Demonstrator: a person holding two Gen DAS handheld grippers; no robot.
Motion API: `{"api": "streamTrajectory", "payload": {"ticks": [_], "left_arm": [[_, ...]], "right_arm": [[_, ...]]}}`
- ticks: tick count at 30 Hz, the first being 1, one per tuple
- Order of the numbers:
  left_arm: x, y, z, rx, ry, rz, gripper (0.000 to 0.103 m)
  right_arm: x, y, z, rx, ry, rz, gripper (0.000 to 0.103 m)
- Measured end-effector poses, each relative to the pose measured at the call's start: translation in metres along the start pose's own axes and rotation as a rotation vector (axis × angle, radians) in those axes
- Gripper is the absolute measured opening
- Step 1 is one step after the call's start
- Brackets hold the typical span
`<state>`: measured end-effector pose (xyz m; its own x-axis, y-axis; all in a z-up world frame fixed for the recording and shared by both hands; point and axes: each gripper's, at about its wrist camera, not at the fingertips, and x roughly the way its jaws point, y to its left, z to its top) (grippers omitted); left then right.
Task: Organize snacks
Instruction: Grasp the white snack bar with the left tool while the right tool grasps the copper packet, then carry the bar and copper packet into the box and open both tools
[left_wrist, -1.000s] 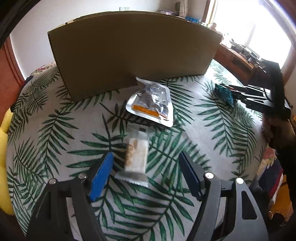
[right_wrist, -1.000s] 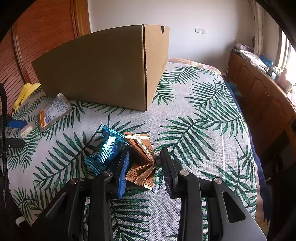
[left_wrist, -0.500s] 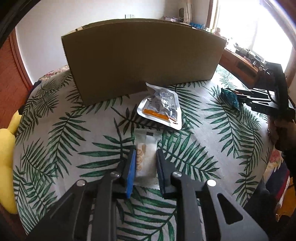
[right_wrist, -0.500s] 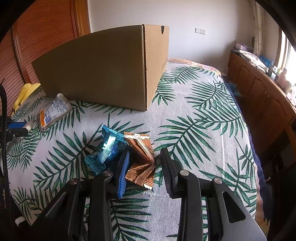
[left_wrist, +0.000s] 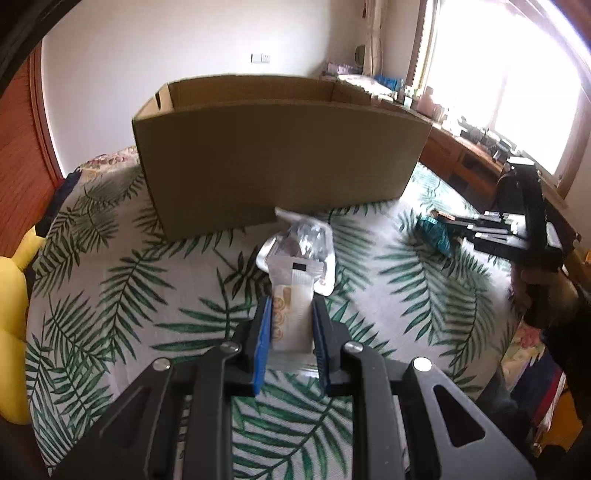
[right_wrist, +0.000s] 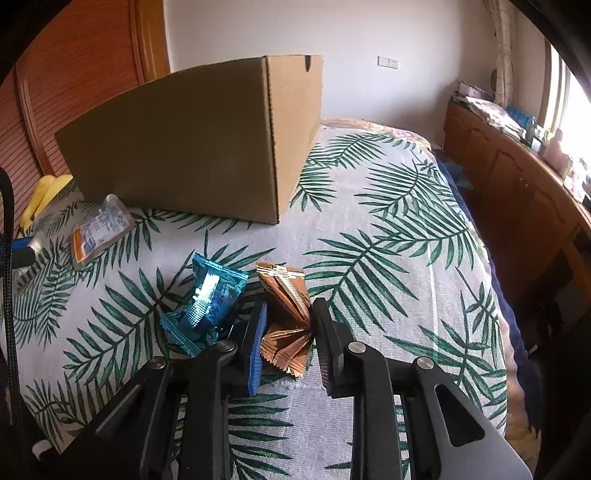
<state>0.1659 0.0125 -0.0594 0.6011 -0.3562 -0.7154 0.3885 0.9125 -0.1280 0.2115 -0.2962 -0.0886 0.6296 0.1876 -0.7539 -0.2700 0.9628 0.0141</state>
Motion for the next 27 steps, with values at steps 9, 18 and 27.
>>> {"api": "streamTrajectory", "payload": {"ticks": [9,18,27], "left_arm": [[-0.009,-0.024,0.028,0.043,-0.072,0.026,0.019],[-0.01,-0.031,0.059,0.059,-0.12,0.032,0.019],[-0.016,-0.028,0.098,0.065,-0.174,0.06,0.019]], "right_arm": [[-0.018,-0.003,0.001,0.018,-0.051,0.011,0.023],[-0.054,0.013,0.023,-0.016,-0.126,0.063,0.023],[-0.081,0.045,0.055,-0.074,-0.195,0.105,0.023]]}}
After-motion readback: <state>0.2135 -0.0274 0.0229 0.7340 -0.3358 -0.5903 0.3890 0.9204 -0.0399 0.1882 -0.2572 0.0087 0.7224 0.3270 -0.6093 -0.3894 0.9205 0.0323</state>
